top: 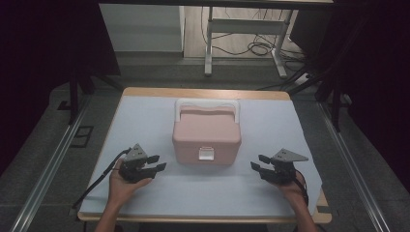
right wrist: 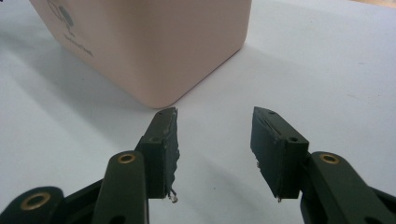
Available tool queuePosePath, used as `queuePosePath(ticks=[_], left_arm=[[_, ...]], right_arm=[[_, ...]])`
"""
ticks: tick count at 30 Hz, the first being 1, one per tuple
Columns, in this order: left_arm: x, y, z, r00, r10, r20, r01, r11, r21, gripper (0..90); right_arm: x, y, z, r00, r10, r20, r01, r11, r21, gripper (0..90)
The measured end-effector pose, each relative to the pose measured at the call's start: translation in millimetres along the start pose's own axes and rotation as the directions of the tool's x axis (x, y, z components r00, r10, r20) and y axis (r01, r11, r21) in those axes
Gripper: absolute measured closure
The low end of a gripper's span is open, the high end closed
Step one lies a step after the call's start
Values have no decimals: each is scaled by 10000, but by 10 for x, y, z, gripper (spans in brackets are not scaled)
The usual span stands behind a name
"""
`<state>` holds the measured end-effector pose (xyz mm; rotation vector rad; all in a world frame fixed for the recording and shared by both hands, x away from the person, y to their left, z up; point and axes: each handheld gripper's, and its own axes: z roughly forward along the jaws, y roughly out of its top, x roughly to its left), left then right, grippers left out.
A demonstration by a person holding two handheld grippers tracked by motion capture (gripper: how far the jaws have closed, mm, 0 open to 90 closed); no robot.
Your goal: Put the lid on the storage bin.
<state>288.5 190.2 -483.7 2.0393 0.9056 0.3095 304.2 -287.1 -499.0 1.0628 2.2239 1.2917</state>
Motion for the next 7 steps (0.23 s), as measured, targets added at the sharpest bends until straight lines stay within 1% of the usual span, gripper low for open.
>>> queuePosePath(ticks=[7], left_arm=[[0, -1, 8, 10000, -40, 4, 40, 10000, 25, 548]], right_arm=[[7, 4, -12, 10000, -48, 17, 48, 10000, -30, 511]])
